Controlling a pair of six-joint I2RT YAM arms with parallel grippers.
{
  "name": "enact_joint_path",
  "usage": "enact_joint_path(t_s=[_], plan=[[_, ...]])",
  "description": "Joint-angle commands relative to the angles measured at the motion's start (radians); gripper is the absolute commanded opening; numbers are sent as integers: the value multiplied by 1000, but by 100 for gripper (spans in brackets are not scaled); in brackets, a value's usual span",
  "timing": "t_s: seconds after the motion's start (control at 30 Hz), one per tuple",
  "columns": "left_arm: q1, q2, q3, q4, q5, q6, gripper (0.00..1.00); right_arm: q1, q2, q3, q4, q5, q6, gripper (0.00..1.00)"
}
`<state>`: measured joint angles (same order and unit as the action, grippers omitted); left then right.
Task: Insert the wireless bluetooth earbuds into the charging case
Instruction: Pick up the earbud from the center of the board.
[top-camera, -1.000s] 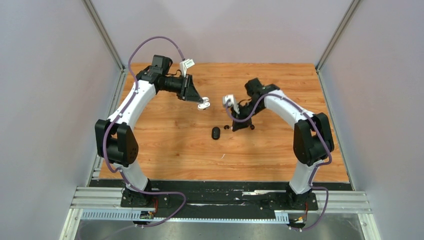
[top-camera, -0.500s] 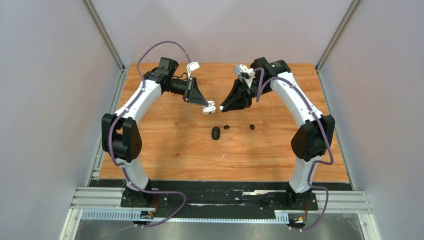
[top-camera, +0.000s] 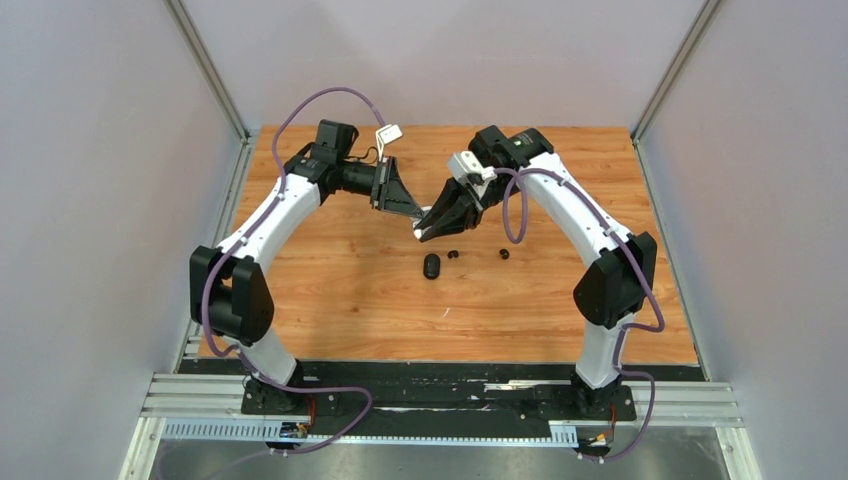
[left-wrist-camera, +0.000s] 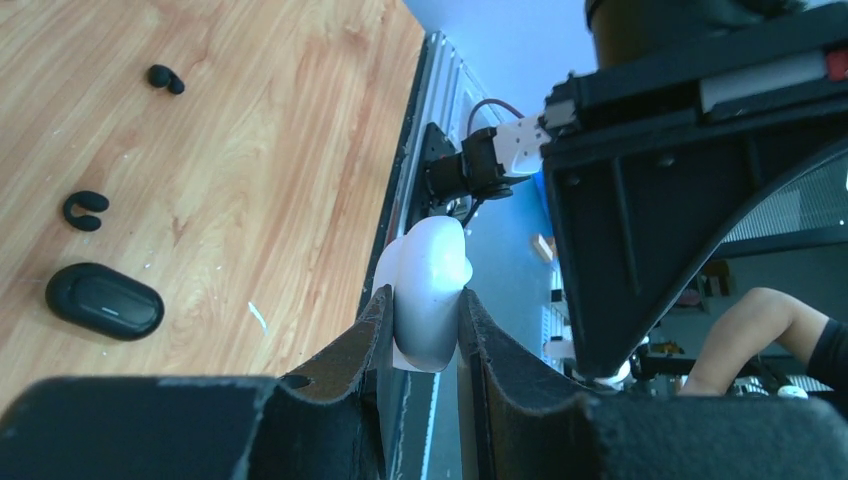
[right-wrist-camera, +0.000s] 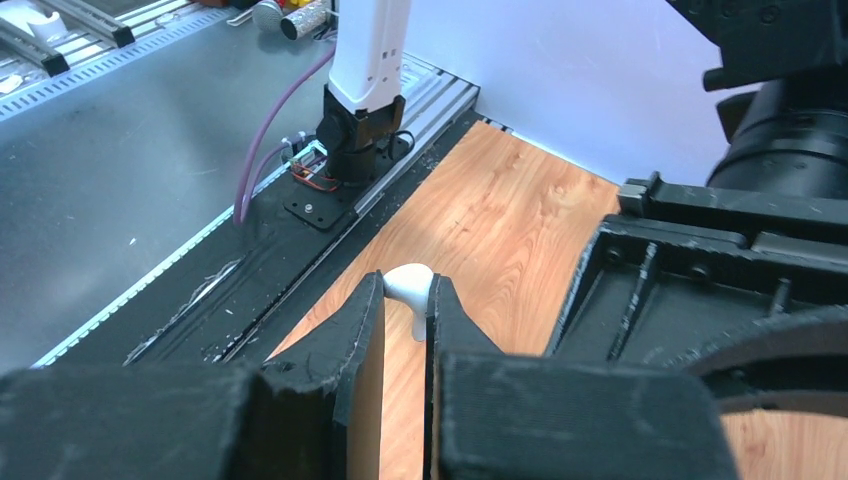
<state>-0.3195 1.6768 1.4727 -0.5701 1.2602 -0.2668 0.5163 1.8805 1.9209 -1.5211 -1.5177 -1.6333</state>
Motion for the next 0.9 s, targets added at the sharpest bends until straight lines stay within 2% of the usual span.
enact_joint_path(t_s=[0.0,0.37,0.5,0.6,0.7,0.8,0.87], plan=[[-7,-81,-6,51,48,-55,0,26,-10,13,19,-38,-74,0],[-13,-122,-15,-52,39,30,0,29,-1,49,51,18,-29,0],[-13,-125,-16,-80,-78,65,0,18,-29,37,61,13,29,0],[-3,-122,-9,-115,-221,91,0,-10,-92,-77,60,15,77,1],[28,-114,-14,-122,-336,90,0,-71,-149,-279,61,-1,91,2],[74,-101,-16,-112,-369,73,0,-153,-118,-458,73,-91,139,2],[89,-87,-12,-110,-372,70,0,-188,-87,-572,143,-155,231,5]])
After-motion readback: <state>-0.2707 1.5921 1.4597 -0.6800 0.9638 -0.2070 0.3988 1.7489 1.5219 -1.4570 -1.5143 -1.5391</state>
